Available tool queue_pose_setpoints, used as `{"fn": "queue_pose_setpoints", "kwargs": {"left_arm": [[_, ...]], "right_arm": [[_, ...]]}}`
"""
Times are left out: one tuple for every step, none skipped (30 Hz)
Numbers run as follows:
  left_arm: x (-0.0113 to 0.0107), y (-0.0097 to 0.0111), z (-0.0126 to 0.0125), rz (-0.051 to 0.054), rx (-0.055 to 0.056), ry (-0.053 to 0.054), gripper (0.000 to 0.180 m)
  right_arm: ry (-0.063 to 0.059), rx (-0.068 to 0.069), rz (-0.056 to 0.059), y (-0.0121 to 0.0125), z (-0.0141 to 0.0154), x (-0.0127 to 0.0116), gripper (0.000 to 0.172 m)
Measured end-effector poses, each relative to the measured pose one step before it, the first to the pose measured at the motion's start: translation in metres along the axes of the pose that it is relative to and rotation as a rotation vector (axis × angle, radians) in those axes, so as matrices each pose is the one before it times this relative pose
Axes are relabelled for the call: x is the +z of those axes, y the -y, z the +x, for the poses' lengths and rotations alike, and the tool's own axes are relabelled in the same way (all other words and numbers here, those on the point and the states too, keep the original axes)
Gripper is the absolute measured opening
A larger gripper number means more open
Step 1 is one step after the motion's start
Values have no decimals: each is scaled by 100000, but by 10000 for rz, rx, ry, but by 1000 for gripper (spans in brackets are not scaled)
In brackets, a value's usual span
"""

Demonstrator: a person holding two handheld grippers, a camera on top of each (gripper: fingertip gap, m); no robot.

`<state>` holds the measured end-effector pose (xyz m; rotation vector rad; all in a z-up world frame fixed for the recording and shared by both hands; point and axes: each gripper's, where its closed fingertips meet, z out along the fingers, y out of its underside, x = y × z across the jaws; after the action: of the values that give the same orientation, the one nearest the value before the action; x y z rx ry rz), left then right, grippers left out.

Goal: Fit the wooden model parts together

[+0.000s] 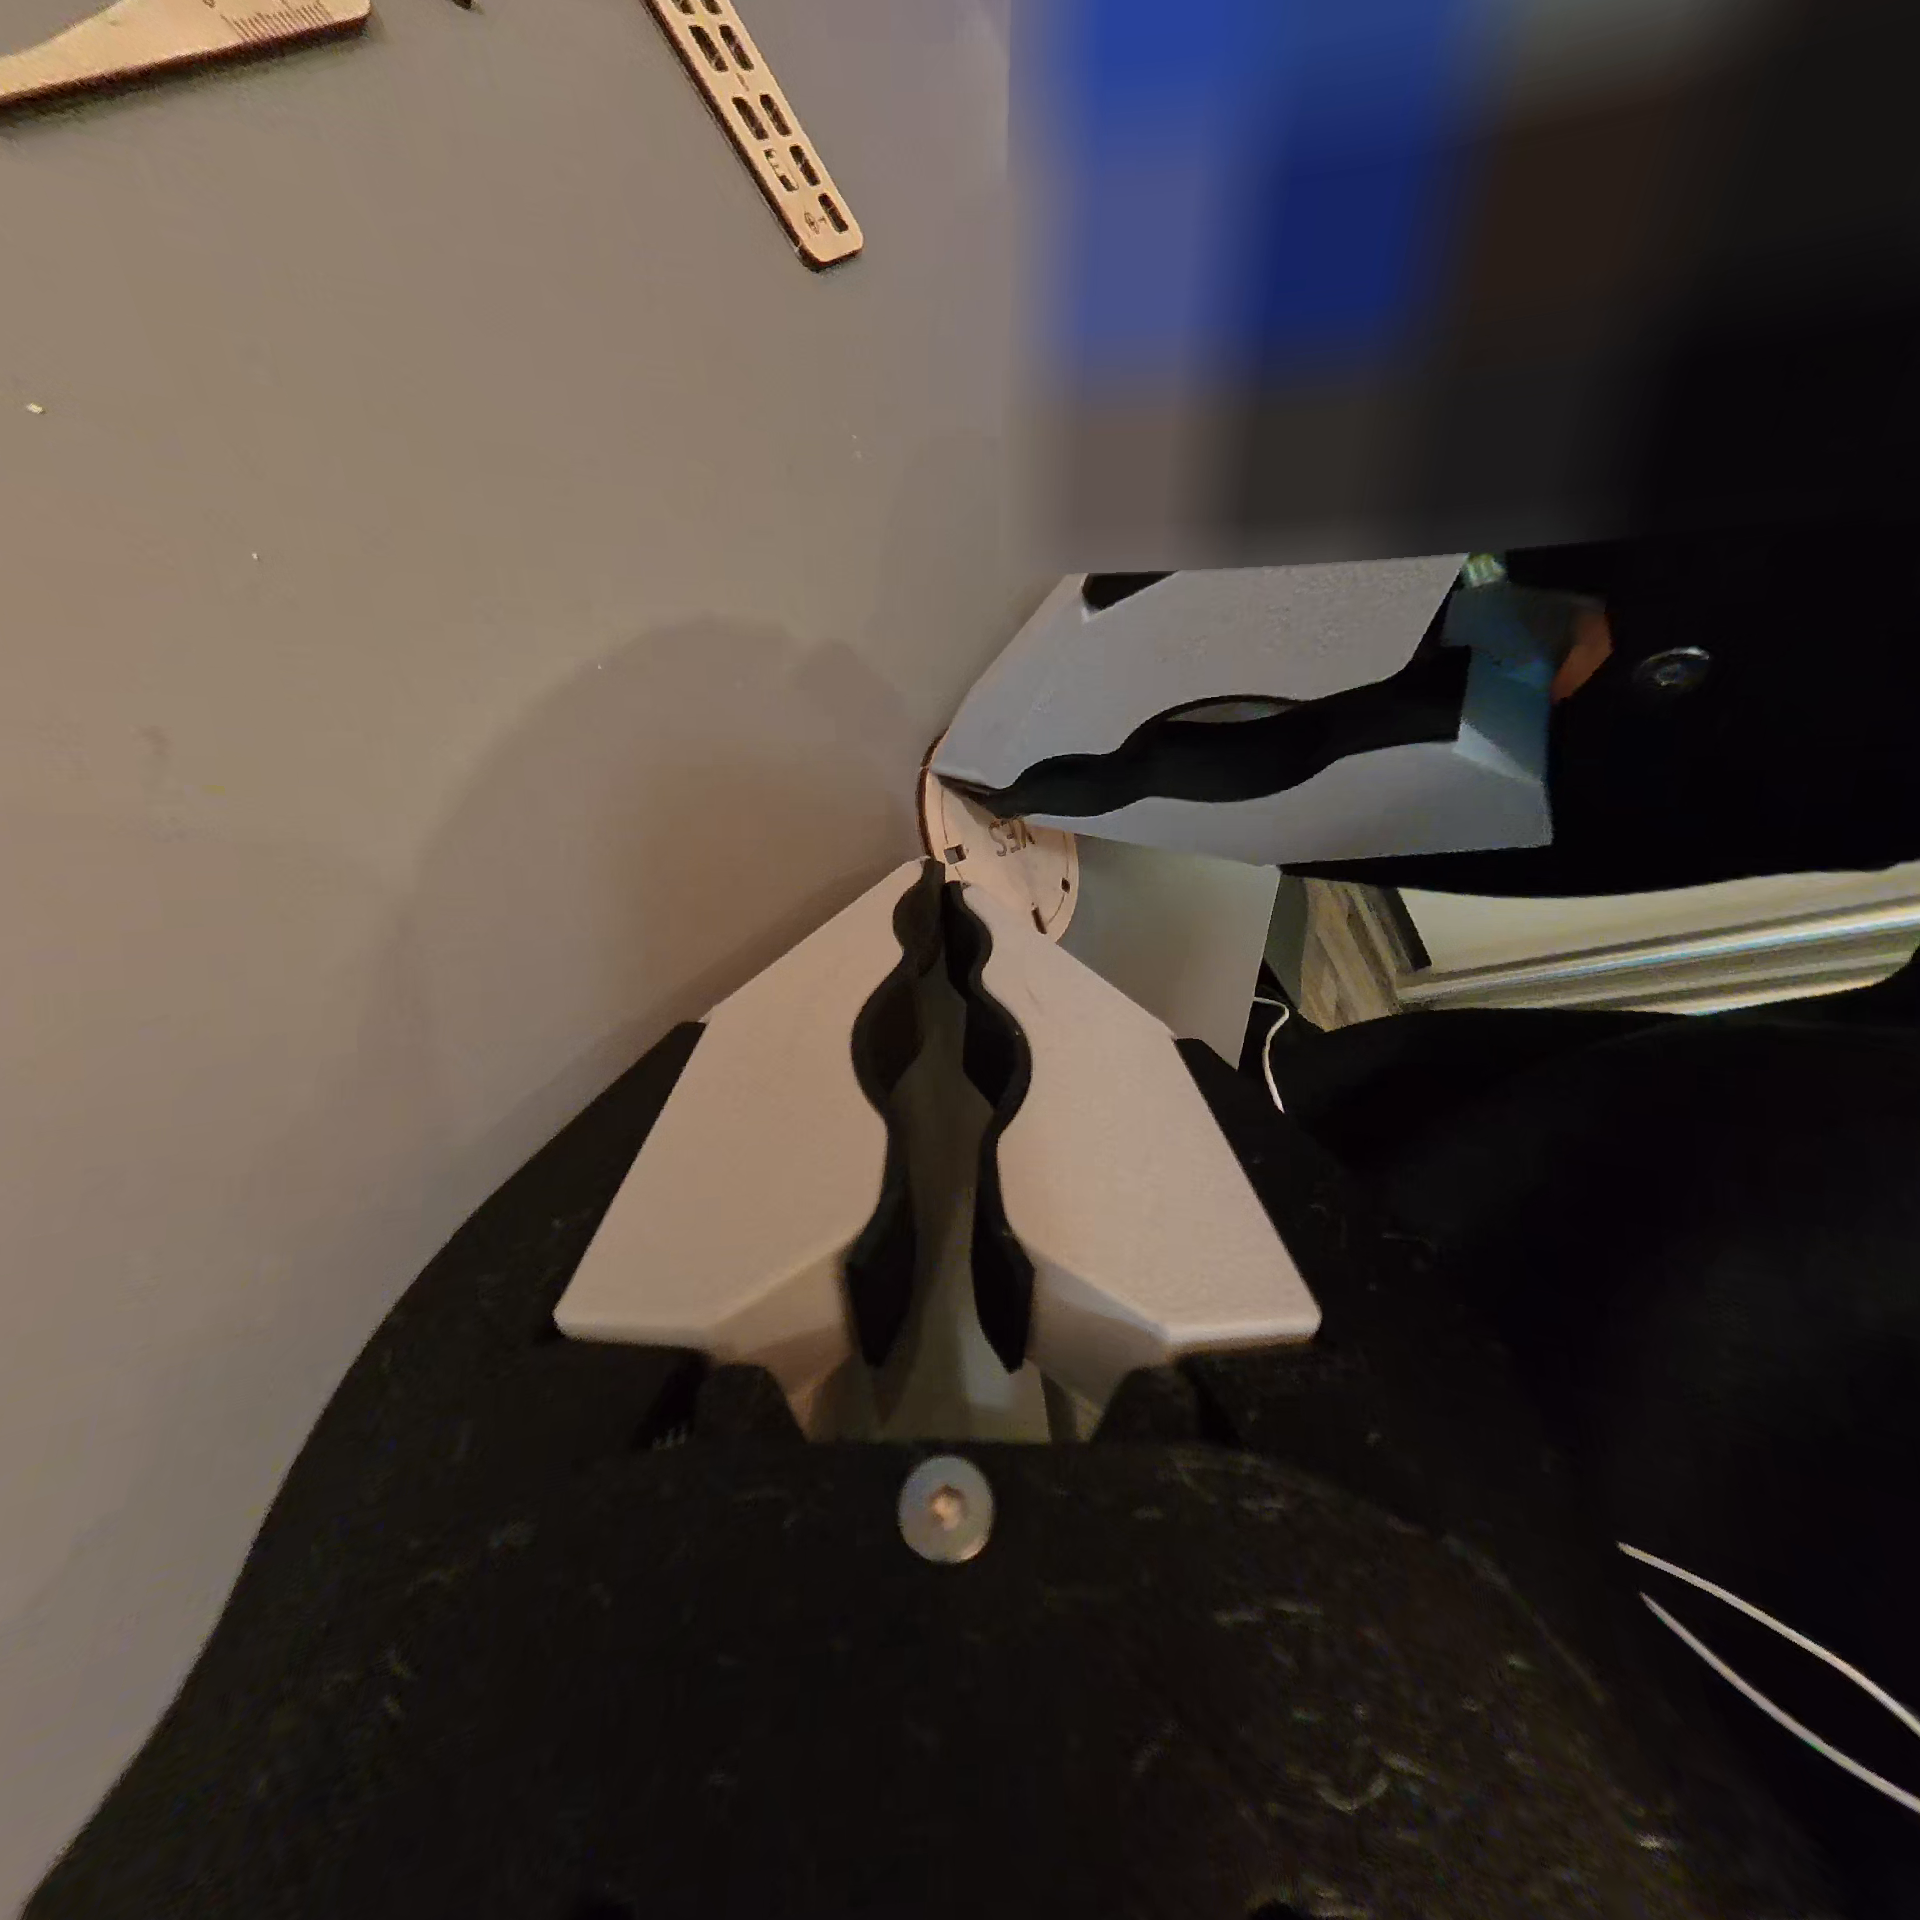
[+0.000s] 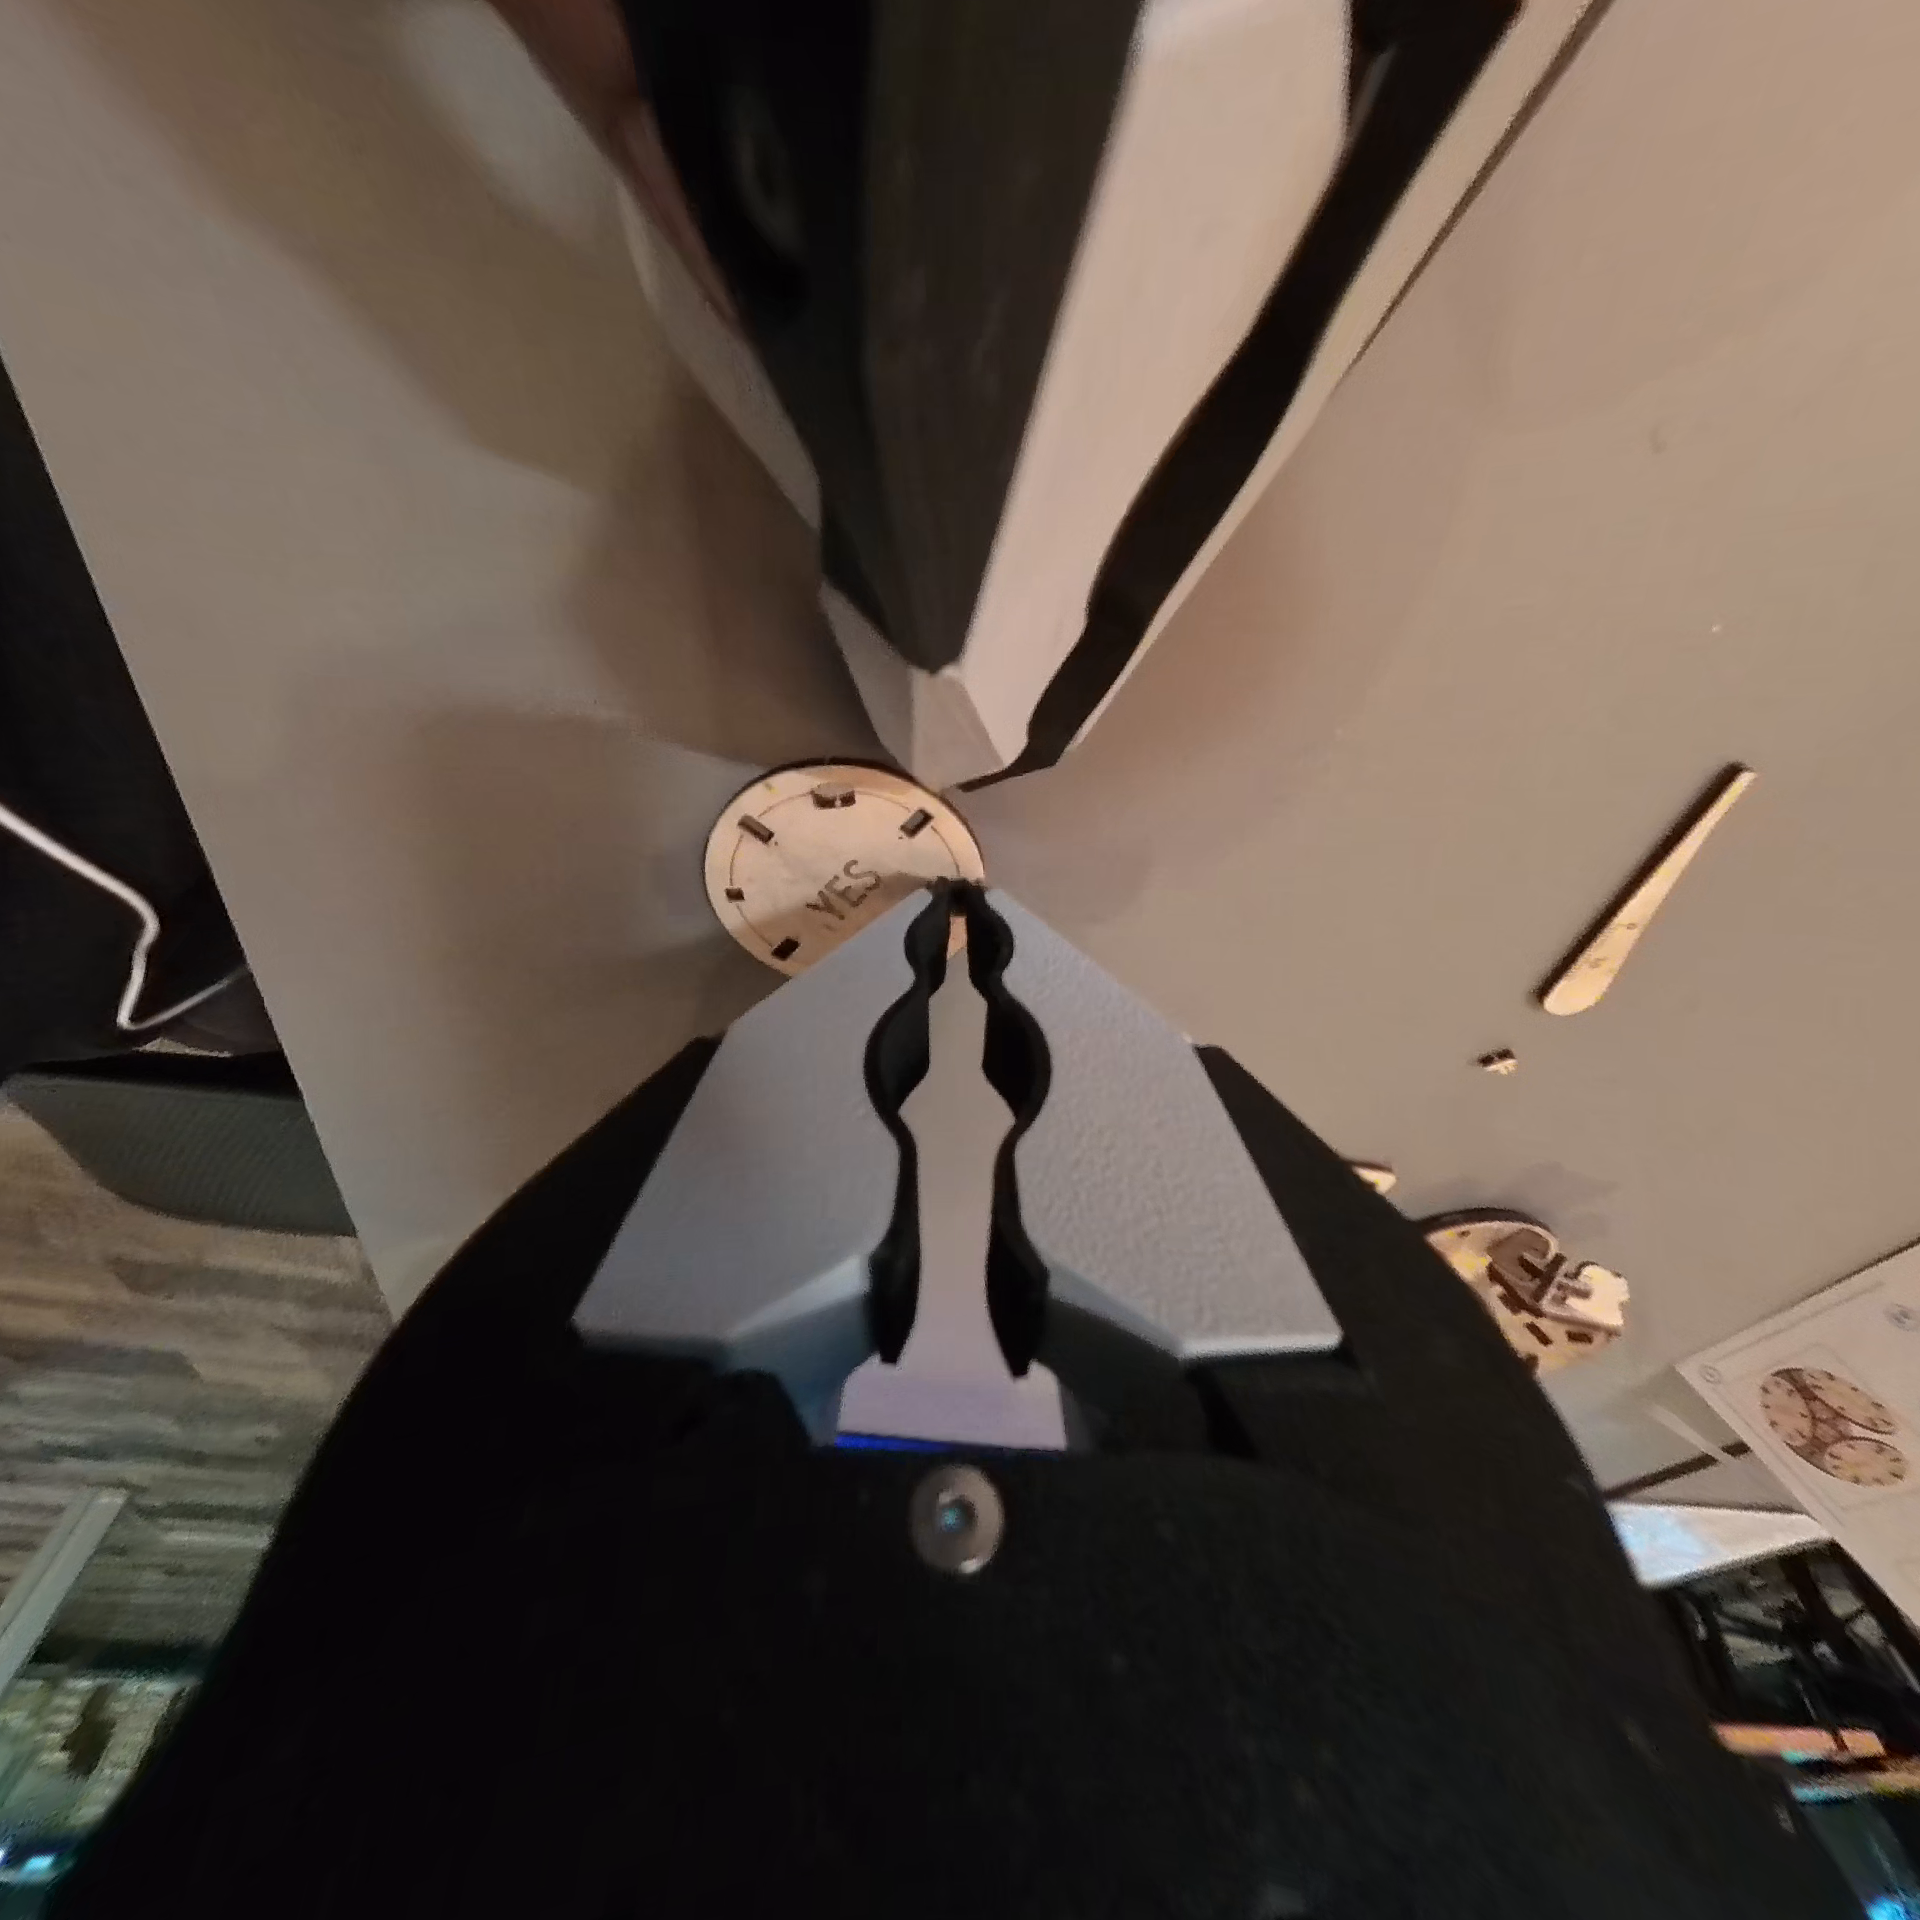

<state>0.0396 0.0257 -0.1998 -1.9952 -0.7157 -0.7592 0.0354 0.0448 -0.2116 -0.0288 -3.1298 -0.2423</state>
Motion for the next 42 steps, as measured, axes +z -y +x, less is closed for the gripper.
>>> {"fn": "queue_pose_setpoints", "kwargs": {"left_arm": [[-8, -4, -2, 0, 3, -1, 0], [-7, -12, 10, 0, 0, -4, 0], [-3, 7, 2, 0, -5, -3, 0], [1, 0, -8, -1, -6, -1, 0], [-1, -4, 5, -4, -10, -8, 0], [-7, -3, 7, 0, -11, -11, 0], [1, 1, -4, -1, -5, -5, 0], [1, 2, 7, 1, -1, -5, 0], [0, 1, 5, 1, 1, -4, 0], [-8, -3, 3, 1, 3, -5, 0], [0, 0, 6, 0, 3, -6, 0], [0, 1, 6, 0, 0, -4, 0], [-8, -3, 5, 1, -2, -4, 0], [1, 1, -2, -1, -6, -6, 0], [7, -1, 10, -5, -6, -13, 0], [15, -9, 13, -10, -2, -11, 0], [1, -10, 4, -2, 5, -1, 0], [0, 2, 2, 3, 8, 5, 0], [0, 1, -2, 2, 9, 7, 0], [1, 2, -5, 1, 3, 3, 0], [1, 1, 4, 1, -3, -2, 0], [0, 0, 2, 0, -1, -1, 0], [7, 1, 2, -3, 0, 0, 0], [6, 0, 2, -3, 1, -1, 0], [0, 0, 1, 0, -1, 0, 0], [2, 2, -10, 0, -2, -2, 0], [0, 0, 4, 0, -1, -2, 0], [-1, -2, 1, -1, 2, -2, 0], [2, -9, 3, -1, 3, 1, 0], [-3, 7, 5, 0, -3, -7, 0], [1, 2, 4, 1, -4, -1, 0], [1, 1, -6, 1, 3, 3, 0], [0, 2, 7, 3, 6, 2, 0], [0, 0, -1, 0, 2, 0, 0], [4, -5, -1, 0, -3, -3, 0], [-4, 6, 10, 1, 1, -2, 0], [0, 0, 3, 0, 0, -2, 0], [0, 1, 2, 0, 0, -1, 0], [0, 0, -5, 0, 3, 3, 0], [4, -5, -4, 0, -5, 0, 0], [-7, -2, 10, 2, -4, -7, 0], [0, 0, -8, 0, 1, 5, 0]], "right_arm": [[-47, 11, 177, 5, 23, -12, 0], [-74, 43, 190, -16, 81, -22, 1], [-86, 108, 178, -28, 136, -25, 4], [-22, 145, 115, -126, 63, -28, 11], [69, 164, 85, -162, -54, -33, 17], [54, 154, 137, -83, -52, -81, 21], [23, 119, 213, 15, -47, -145, 23], [8, 125, 229, 43, -27, -170, 23], [39, 150, 204, -3, -72, -193, 23], [44, 164, 206, -22, -93, -178, 23], [10, 173, 223, -22, -64, -174, 23], [-32, 172, 235, -30, -12, -154, 22], [-28, 157, 256, 2, -21, -129, 21], [-42, 154, 283, 66, -16, -129, 18], [-53, 118, 317, 146, -14, -124, 15], [-52, 66, 325, 193, -42, -115, 12], [-46, 19, 294, 171, -61, -92, 7], [-35, -6, 241, 124, -79, -49, 4], [-6, -9, 208, 67, -99, 2, 1], [-5, 9, 137, -56, -78, 78, 0], [-21, 43, 46, -192, -18, 136, 0], [14, 56, -27, -275, -35, 164, 0], [-16, 47, 3, -170, 17, 120, 0], [-26, 36, 77, 7, 25, 46, 0], [29, 33, 121, 149, -50, -16, 0], [64, 56, 106, 193, -81, 4, 0], [36, 71, 24, 109, -12, 95, 0], [-13, 24, -94, -60, 49, 230, 0], [-62, -40, -145, -157, 67, 307, 0], [-19, -41, 35, 114, -7, 74, 0], [112, 35, -116, -76, -162, 47, 0], [49, 19, -73, -25, -92, -30, 0], [-115, -57, 85, 146, 89, -185, 0], [-132, -45, 152, 251, 149, -282, 0], [-33, 56, 94, 187, 101, -260, 0], [41, 122, 50, 138, 58, -147, 0], [76, 120, 43, 83, -9, 21, 0], [75, 93, -34, -65, -39, 256, 0], [54, 38, -133, -259, -48, 428, 0], [-47, -39, -48, -128, 31, 282, 0], [-82, -66, 215, 308, 61, -155, 0], [-109, -10, -23, 28, 188, -249, 0]]}}
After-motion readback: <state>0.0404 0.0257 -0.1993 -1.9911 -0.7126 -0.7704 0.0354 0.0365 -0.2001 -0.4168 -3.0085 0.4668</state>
